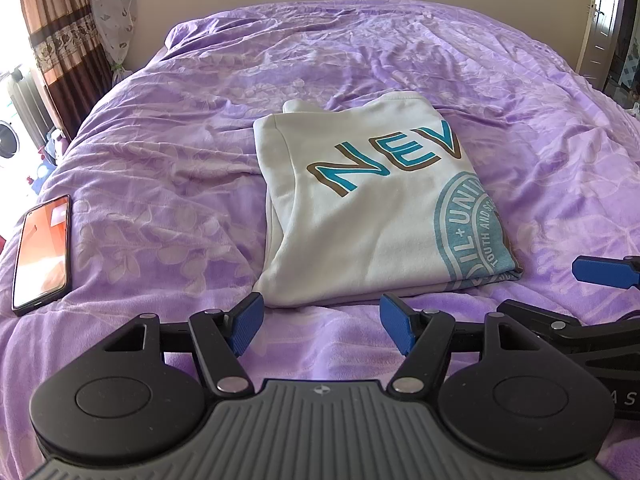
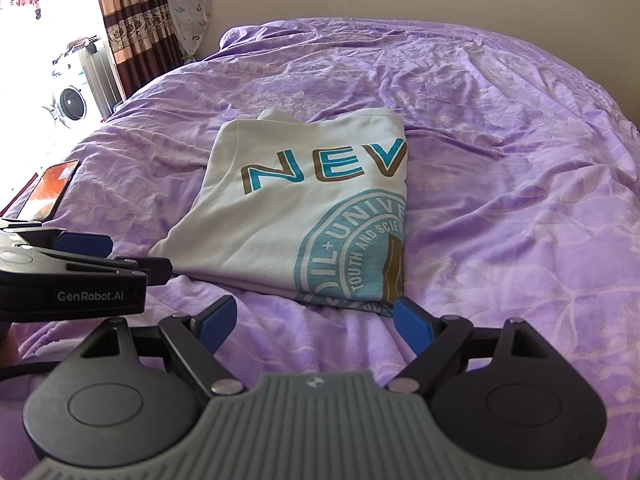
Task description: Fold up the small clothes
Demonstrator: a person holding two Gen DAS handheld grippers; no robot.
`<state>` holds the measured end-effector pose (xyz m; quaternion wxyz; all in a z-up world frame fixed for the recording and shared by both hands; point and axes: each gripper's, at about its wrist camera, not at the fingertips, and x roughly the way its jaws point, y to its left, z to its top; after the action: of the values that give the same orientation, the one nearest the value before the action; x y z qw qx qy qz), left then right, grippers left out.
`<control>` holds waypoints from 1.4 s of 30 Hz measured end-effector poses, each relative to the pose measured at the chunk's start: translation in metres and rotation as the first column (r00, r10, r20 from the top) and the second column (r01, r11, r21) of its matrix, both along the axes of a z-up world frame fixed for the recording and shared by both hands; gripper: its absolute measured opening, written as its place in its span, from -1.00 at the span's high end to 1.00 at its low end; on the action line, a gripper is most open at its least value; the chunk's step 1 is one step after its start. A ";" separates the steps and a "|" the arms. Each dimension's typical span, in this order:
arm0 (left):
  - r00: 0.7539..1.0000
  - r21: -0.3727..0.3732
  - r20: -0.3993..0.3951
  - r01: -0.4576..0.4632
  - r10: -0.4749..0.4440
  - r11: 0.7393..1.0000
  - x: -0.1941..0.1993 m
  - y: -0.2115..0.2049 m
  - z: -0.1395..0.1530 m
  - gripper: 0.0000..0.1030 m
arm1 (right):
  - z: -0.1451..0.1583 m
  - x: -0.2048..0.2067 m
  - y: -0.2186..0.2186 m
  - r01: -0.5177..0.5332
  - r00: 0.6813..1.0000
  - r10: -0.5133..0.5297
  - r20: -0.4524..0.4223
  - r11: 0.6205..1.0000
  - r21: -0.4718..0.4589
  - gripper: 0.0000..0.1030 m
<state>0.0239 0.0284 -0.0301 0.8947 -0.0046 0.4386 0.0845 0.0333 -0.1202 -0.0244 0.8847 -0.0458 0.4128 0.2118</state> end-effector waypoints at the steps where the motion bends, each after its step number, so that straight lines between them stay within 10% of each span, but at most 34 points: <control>1: 1.000 0.000 0.000 0.000 0.000 1.000 0.000 0.000 0.000 -0.51 | 0.000 0.000 0.000 0.000 1.000 0.000 0.000 1.000 0.000 -0.58; 42: 1.000 0.013 0.011 0.001 -0.001 1.000 0.000 -0.001 0.003 -0.51 | 0.000 0.000 0.000 0.001 1.000 -0.001 -0.002 1.000 0.002 -0.58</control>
<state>0.0237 0.0276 -0.0272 0.8971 0.0010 0.4331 0.0869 0.0331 -0.1201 -0.0242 0.8845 -0.0444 0.4133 0.2117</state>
